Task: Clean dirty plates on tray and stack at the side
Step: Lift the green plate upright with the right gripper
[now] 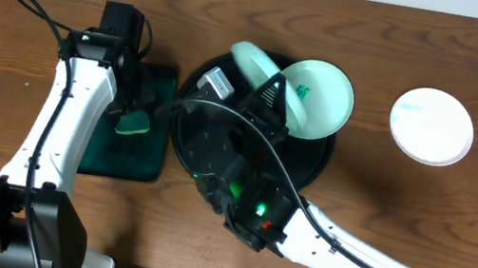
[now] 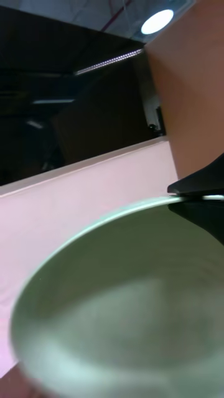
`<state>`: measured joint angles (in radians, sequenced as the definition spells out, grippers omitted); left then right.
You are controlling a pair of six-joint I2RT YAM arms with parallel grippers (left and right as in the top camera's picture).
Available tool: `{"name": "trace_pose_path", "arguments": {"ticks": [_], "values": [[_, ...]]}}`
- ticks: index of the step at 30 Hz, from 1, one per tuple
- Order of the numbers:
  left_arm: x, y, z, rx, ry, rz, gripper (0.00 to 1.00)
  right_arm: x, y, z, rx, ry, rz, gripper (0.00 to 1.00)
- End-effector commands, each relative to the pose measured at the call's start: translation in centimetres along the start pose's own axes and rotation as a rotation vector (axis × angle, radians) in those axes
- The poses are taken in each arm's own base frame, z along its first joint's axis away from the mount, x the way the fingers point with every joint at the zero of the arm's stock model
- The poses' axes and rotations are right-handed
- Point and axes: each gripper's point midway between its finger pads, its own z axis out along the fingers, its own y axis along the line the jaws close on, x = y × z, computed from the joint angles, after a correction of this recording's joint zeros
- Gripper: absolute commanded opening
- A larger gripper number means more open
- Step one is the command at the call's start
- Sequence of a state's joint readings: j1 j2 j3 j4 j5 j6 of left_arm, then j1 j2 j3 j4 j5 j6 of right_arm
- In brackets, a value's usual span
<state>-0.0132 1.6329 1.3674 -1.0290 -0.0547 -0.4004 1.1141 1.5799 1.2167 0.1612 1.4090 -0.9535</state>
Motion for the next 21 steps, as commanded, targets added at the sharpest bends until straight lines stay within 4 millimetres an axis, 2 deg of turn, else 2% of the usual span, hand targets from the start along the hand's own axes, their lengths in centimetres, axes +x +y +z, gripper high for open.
{"name": "trace_pose_path", "arguments": {"ticks": [1, 2, 4, 5, 7, 10, 14, 15, 18, 21], "values": [[0.2, 0.2, 0.6, -0.011, 0.017, -0.014, 0.07, 0.2, -0.6, 0.4, 0.028, 0.039, -0.016, 0.01], [0.3, 0.2, 0.6, -0.011, 0.018, -0.014, 0.07, 0.4, -1.3, -0.1, 0.055, 0.071, -0.027, 0.01], [0.3, 0.2, 0.6, -0.012, 0.02, -0.014, 0.07, -0.3, -1.6, -1.0, 0.054, 0.046, 0.089, 0.01], [0.2, 0.2, 0.6, -0.01, 0.015, -0.015, 0.08, -0.7, -1.1, -0.7, 0.034, 0.017, 0.101, 0.01], [0.0, 0.0, 0.6, -0.003, 0.01, -0.016, 0.07, 0.0, -0.5, 0.0, 0.043, 0.048, 0.065, 0.01], [0.3, 0.0, 0.6, -0.001, 0.021, -0.014, 0.07, 1.3, -0.4, 0.9, 0.079, 0.098, 0.206, 0.01], [0.3, 0.0, 0.6, 0.0, 0.021, -0.014, 0.07, 3.5, 0.3, 3.4, 0.097, 0.148, 0.346, 0.01], [0.3, 0.0, 0.6, -0.001, 0.021, -0.014, 0.07, 3.8, 0.7, 3.9, 0.082, 0.149, 0.354, 0.01], [0.3, 0.0, 0.6, -0.001, 0.021, -0.014, 0.07, 3.8, 3.9, 5.0, -0.089, 0.108, 0.335, 0.01], [0.3, 0.0, 0.6, -0.001, 0.021, -0.014, 0.07, 3.8, 7.1, 5.2, -0.268, 0.102, 0.427, 0.01]]}}
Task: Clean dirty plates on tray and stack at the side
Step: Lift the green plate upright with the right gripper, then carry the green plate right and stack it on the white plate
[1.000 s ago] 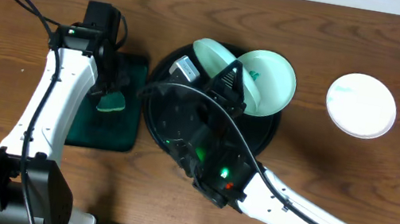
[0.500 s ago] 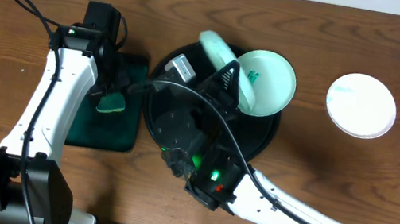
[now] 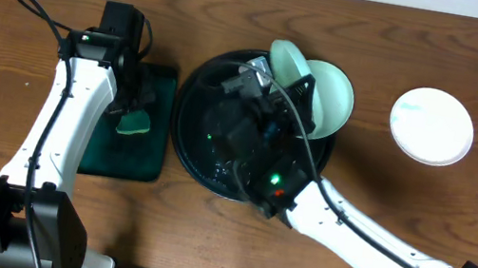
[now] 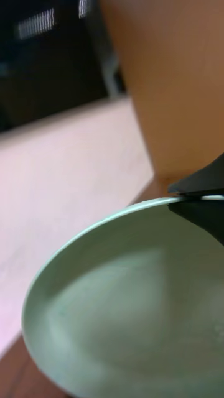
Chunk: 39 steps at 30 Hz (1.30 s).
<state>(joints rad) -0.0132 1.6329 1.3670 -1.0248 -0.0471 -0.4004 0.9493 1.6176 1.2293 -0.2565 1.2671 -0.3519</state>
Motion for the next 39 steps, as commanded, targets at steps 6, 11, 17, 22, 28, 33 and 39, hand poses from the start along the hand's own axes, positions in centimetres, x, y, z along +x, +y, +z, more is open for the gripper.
{"name": "trace_pose_path", "arguments": {"ticks": [6, 11, 17, 22, 28, 33, 39], "values": [[0.3, 0.2, 0.6, -0.009, 0.02, -0.014, 0.07, -0.2, 7.9, -1.3, -0.548, 0.116, 0.529, 0.01], [0.3, 0.2, 0.6, -0.009, 0.02, -0.014, 0.07, 0.4, 6.7, 0.7, -0.603, 0.269, 0.766, 0.01], [0.3, 0.2, 0.6, -0.009, 0.021, -0.014, 0.08, 3.6, 2.5, 6.6, -0.613, 0.468, 0.986, 0.01], [0.3, 0.2, 0.6, -0.009, 0.021, -0.014, 0.07, 9.7, -1.7, 12.2, -0.562, 0.618, 1.149, 0.01], [0.2, 0.1, 0.6, -0.007, 0.017, -0.014, 0.07, 19.9, -7.3, 15.8, -0.373, 0.807, 1.267, 0.01], [0.2, 0.1, 0.6, -0.006, 0.015, -0.015, 0.08, 26.8, -10.9, 16.7, -0.241, 0.901, 1.312, 0.01], [0.2, 0.1, 0.6, -0.006, 0.015, -0.015, 0.08, 33.0, -11.1, 16.9, -0.167, 1.013, 1.358, 0.01]]}}
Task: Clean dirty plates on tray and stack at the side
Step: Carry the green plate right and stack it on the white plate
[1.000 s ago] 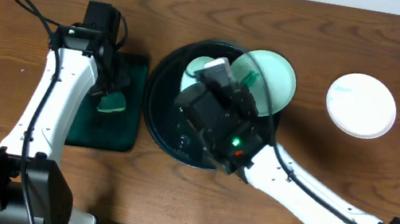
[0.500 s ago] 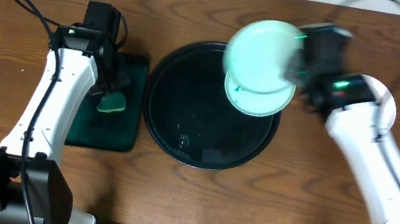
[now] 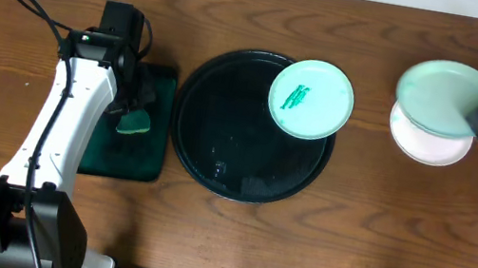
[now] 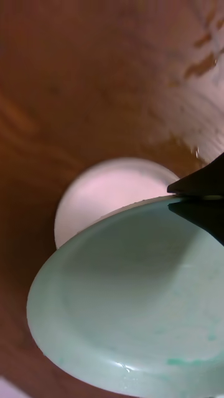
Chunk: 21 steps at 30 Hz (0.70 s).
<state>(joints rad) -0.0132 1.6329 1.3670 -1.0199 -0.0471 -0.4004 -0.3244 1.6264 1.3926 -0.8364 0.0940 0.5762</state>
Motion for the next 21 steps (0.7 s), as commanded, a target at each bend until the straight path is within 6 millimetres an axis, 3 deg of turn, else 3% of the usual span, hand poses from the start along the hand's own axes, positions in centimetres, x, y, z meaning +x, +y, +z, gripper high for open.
{"name": "trace_pose_path", "arguments": {"ticks": [1, 13, 17, 18, 21], "values": [[0.3, 0.2, 0.6, -0.008, 0.019, -0.014, 0.07, 1.0, -1.9, 2.5, 0.034, 0.069, 0.002, 0.01], [0.3, 0.2, 0.6, -0.008, 0.02, -0.014, 0.07, 3.5, -3.4, 10.6, 0.119, 0.195, -0.009, 0.02], [0.3, 0.2, 0.6, -0.009, 0.02, -0.014, 0.07, 3.9, -3.5, 12.4, 0.116, 0.215, -0.004, 0.01], [0.3, 0.2, 0.6, -0.009, 0.02, -0.014, 0.07, 4.1, -3.3, 12.6, 0.106, 0.221, -0.013, 0.05], [0.3, 0.2, 0.6, -0.009, 0.02, -0.014, 0.07, 4.2, -2.5, 12.9, 0.056, 0.234, -0.057, 0.38]]}}
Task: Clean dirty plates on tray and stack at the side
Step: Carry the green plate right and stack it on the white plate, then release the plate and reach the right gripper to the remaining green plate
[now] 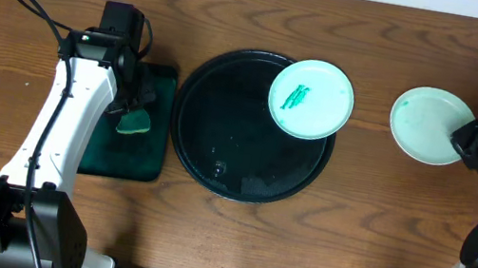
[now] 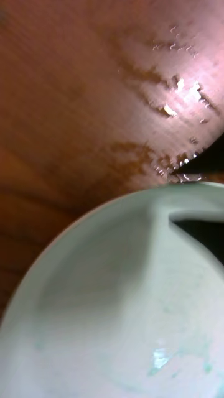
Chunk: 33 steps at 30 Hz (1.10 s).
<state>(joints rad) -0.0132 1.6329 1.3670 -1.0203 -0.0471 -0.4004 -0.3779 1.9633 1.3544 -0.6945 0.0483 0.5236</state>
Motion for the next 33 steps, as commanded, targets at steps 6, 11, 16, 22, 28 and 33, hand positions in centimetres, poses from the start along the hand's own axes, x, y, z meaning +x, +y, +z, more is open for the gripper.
{"name": "trace_pose_path", "arguments": {"ticks": [6, 11, 16, 22, 28, 33], "values": [[0.3, 0.2, 0.6, -0.008, 0.02, -0.014, 0.07, -0.4, 3.6, -2.3, -0.194, 0.013, -0.156, 0.44], [0.3, 0.2, 0.6, -0.008, 0.02, -0.014, 0.07, -0.6, 8.5, -9.2, -0.386, -0.097, -0.353, 0.5], [0.3, 0.2, 0.6, -0.008, 0.02, -0.014, 0.07, 1.9, 12.6, -15.5, -0.465, -0.241, -0.663, 0.63], [0.3, 0.2, 0.6, -0.008, 0.02, -0.014, 0.07, 6.8, 15.6, -14.2, -0.43, -0.195, -0.884, 0.68], [0.6, 0.2, 0.6, -0.011, 0.034, -0.012, 0.08, 10.5, 17.0, -8.7, -0.405, -0.036, -0.926, 0.63], [0.7, 0.3, 0.6, -0.012, 0.035, -0.013, 0.08, 13.3, 18.6, -5.8, -0.474, 0.06, -0.972, 0.62]]}}
